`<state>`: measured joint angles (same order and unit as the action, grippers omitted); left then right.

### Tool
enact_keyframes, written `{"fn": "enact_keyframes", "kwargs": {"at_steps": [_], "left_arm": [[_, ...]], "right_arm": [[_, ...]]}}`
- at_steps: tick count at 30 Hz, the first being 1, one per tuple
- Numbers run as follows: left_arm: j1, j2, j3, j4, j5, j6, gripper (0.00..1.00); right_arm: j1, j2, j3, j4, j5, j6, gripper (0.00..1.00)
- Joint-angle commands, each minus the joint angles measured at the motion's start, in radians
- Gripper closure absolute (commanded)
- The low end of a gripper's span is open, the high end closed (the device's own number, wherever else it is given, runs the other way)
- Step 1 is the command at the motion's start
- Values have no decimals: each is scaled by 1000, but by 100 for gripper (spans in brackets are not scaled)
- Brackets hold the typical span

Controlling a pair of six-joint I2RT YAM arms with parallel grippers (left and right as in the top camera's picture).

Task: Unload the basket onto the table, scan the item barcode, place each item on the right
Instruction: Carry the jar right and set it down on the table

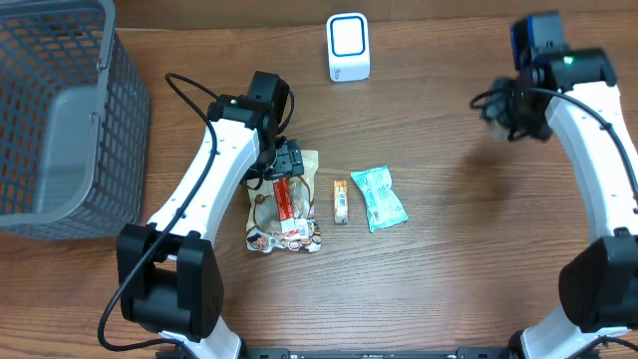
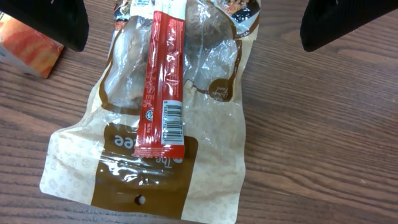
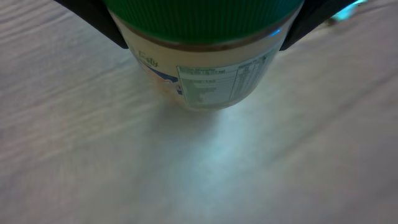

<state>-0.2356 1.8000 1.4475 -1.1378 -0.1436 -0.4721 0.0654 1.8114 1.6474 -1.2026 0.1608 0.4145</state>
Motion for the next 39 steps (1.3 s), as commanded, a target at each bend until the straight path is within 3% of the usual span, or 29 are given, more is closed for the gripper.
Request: {"fn": "enact_keyframes", "kwargs": {"at_steps": [1, 6, 13, 14, 15, 17, 25, 31, 39], "left_arm": [[0, -11, 12, -2, -9, -14, 0], [0, -11, 12, -2, -9, -14, 0], [0, -11, 12, -2, -9, -14, 0], [0, -11, 12, -2, -9, -14, 0], [0, -11, 12, -2, -9, -14, 0], [0, -11, 12, -2, -9, -14, 0], [0, -11, 12, -2, -9, -14, 0], [0, -11, 12, -2, -9, -14, 0], [0, -11, 12, -2, -9, -14, 0]], "right_arm": [[-36, -4, -106, 47, 4, -2, 95], [-85, -4, -262, 153, 3, 2, 94], [-100, -4, -383, 242, 3, 2, 85], [-100, -4, -388, 247, 3, 2, 79], [-100, -4, -390, 248, 3, 2, 63], [-100, -4, -390, 248, 3, 1, 0], [-100, -5, -352, 201, 3, 1, 0], [-97, -5, -145, 35, -27, 1, 0], [-64, -3, -26, -45, -449, -171, 2]]}}
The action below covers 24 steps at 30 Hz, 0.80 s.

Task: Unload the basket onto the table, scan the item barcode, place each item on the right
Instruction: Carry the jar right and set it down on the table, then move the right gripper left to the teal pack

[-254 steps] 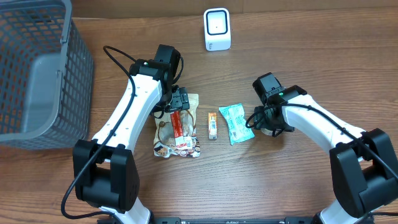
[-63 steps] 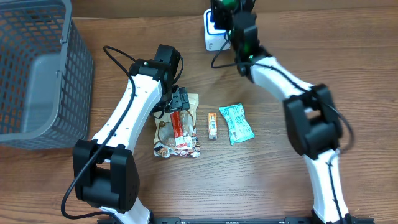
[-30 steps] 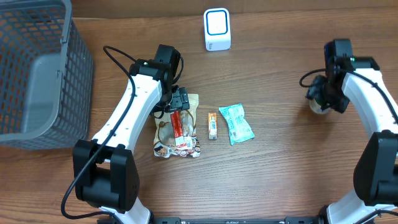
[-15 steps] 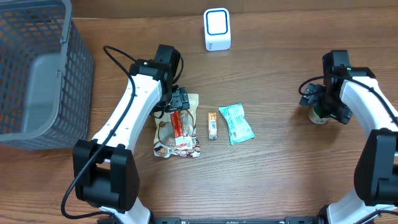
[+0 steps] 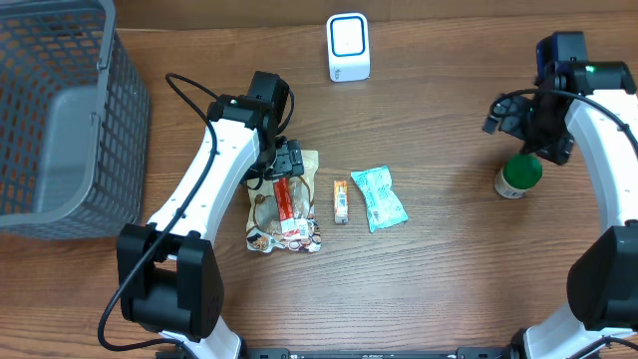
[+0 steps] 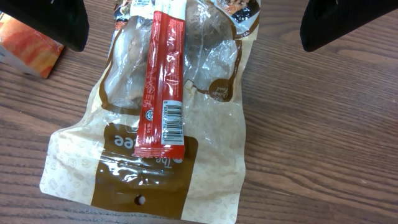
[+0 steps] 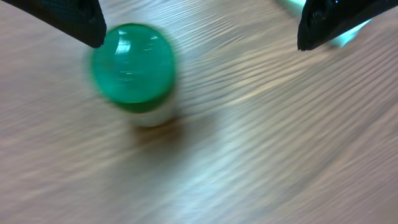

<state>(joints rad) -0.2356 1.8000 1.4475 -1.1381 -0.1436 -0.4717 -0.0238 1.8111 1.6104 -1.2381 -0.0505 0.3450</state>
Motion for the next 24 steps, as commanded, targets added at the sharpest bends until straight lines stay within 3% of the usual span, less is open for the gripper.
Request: {"fn": "enact_keyframes", "kwargs": {"at_steps": [1, 7, 11, 13, 20, 24], "left_arm": [[0, -11, 12, -2, -9, -15, 0], [0, -11, 12, -2, -9, -15, 0], [0, -11, 12, -2, -9, -15, 0], [0, -11, 12, -2, -9, -15, 0], [0, -11, 12, -2, -9, -15, 0], [0, -11, 12, -2, -9, -15, 0]], "right_arm": [[32, -3, 7, -10, -279, -122, 6], [153, -2, -50, 27, -333, -175, 17], [259, -2, -102, 110, -328, -194, 40], [320, -2, -137, 167, -297, -194, 45], [478, -2, -263, 358, -60, -194, 40], [525, -2, -323, 441, -33, -193, 41]]}}
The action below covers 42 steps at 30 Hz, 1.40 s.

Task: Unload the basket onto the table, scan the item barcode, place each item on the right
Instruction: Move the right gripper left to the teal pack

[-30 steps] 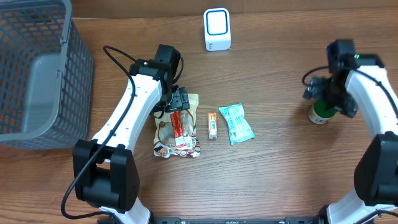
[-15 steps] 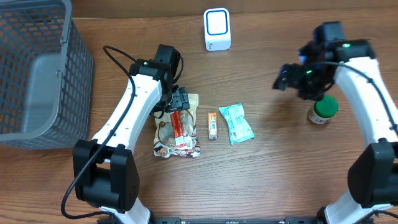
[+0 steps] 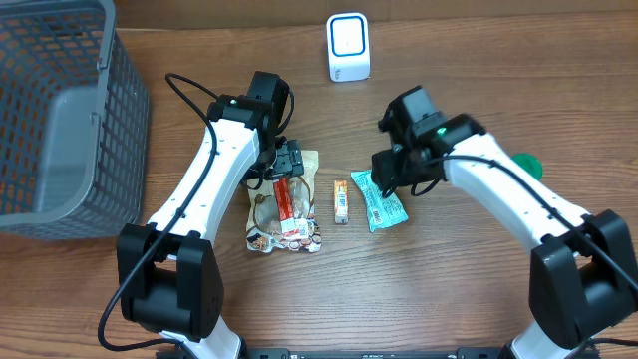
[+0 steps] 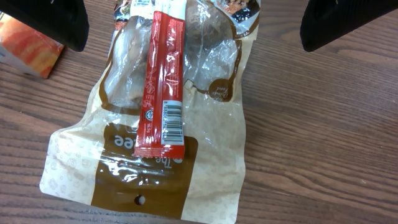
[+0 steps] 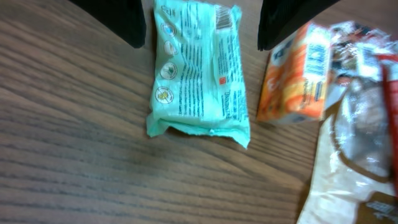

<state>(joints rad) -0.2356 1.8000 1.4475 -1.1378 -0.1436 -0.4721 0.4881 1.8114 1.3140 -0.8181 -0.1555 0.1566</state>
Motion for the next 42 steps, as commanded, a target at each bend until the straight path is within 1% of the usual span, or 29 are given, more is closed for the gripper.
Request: {"fn": "enact_keyframes", "kwargs": {"at_steps": [1, 7, 13, 14, 15, 16, 18, 20, 21, 25, 28, 29, 31, 32, 36, 42], "left_arm": [[0, -11, 12, -2, -9, -14, 0], [0, -11, 12, -2, -10, -14, 0], [0, -11, 12, -2, -10, -14, 0], [0, -11, 12, -2, -9, -14, 0], [0, -11, 12, -2, -9, -14, 0], [0, -11, 12, -2, -9, -14, 0], [0, -11, 12, -2, -9, -14, 0], [0, -11, 12, -2, -9, -14, 0], [0, -11, 12, -2, -9, -14, 0], [0, -11, 12, -2, -9, -14, 0], [0, -11, 12, -2, -9, -14, 0], [0, -11, 12, -2, -9, -14, 0], [0, -11, 12, -2, -9, -14, 0], [0, -11, 12, -2, -9, -14, 0], [0, -11, 12, -2, -9, -14, 0], [0, -11, 12, -2, -9, -14, 0]], "right_arm": [[23, -3, -47, 45, 72, -5, 41], [34, -3, -120, 119, 74, -5, 41], [33, -3, -211, 236, 85, -5, 41], [34, -3, -221, 246, 104, -5, 42], [34, -3, -233, 253, 140, -4, 45], [33, -3, -242, 256, 187, 9, 47], [32, -3, -260, 255, 301, 80, 46], [31, -3, -263, 241, 357, 119, 45], [28, -3, -263, 232, 385, 141, 41], [3, -3, -263, 188, 470, 235, 41], [-33, -3, -263, 172, 467, 283, 41], [-46, -3, -261, 172, 460, 291, 39], [-62, -4, -251, 169, 434, 284, 33], [-68, -5, -242, 163, 423, 276, 32], [-72, -14, -167, 100, 423, 229, 30], [-73, -50, -17, -55, 394, 227, 30]]}}
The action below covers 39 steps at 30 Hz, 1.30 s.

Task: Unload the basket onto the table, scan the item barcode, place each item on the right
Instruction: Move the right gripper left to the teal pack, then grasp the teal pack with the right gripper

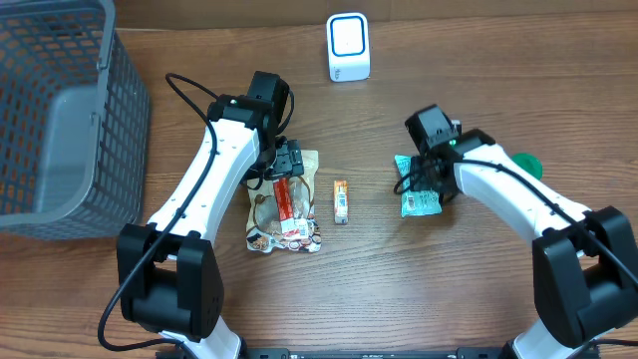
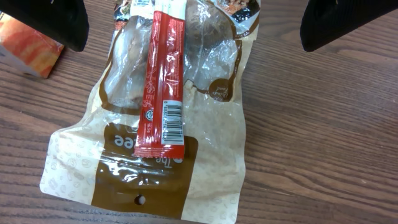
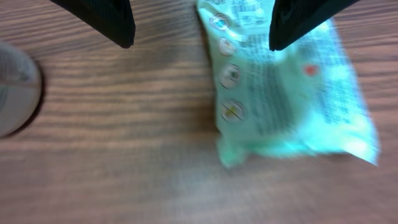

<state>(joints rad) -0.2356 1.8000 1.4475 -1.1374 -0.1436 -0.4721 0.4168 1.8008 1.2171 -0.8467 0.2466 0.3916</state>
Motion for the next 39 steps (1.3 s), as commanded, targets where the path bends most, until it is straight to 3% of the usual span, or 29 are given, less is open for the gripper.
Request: {"fn": "enact_keyframes", "kwargs": {"at_steps": [1, 4, 12, 25, 39], "left_arm": [[0, -11, 12, -3, -9, -14, 0], [0, -11, 12, -3, -9, -14, 0], [0, -11, 12, -3, -9, -14, 0], [0, -11, 12, -3, -9, -14, 0], [0, -11, 12, -3, -9, -14, 0]], "right_arm": [[-3, -45, 98, -45, -39, -27, 30], [-17, -53, 108, -58, -185, -107, 35], [-124, -47, 39, -1, -581, -270, 96], [-177, -4, -95, 208, -742, -270, 96], [-216, -3, -101, 231, -854, -322, 96]]}}
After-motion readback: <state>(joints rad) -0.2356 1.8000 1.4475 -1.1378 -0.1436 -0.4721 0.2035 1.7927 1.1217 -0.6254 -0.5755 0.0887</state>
